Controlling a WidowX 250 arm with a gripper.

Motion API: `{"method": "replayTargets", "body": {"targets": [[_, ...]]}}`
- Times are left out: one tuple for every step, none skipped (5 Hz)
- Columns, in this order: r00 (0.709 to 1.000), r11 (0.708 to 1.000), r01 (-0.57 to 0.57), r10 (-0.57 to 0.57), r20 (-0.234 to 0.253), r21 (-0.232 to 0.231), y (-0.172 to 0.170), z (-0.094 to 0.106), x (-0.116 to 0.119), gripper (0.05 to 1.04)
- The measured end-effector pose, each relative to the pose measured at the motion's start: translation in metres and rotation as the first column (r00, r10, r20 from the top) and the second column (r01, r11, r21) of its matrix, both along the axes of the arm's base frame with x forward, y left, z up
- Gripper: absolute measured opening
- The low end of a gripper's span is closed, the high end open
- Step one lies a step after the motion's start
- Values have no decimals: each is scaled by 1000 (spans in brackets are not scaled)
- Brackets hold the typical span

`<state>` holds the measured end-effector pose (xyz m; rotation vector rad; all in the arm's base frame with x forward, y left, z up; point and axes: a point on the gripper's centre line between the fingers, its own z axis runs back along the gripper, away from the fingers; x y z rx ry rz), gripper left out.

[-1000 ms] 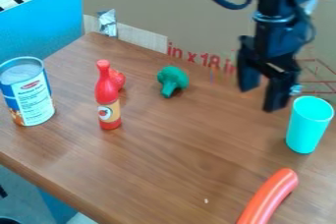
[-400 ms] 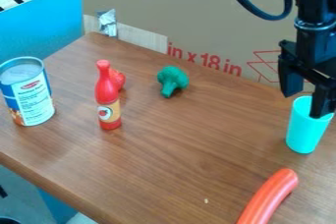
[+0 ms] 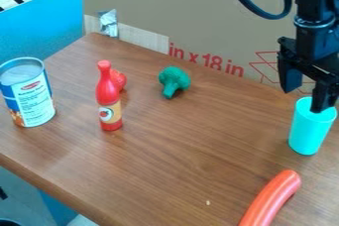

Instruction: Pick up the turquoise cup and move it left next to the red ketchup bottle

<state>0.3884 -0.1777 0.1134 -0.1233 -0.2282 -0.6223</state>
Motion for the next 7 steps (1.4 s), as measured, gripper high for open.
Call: {"method": "replayTargets", "body": {"targets": [[1000, 1000, -10, 10, -13, 9, 3, -4, 7, 1001], [999, 1000, -16, 17, -44, 19, 4, -13, 14, 1002], [998, 1000, -14, 15, -59, 27, 2, -24, 16, 1001], [998, 1000, -15, 16, -62, 15, -1, -28, 19, 947], [998, 1000, -15, 15, -66, 14, -4, -35, 20, 661], [997, 999, -32, 31, -70, -11, -5, -46, 17, 368], [997, 999, -34, 32, -67, -19, -7, -47, 16, 168]]}}
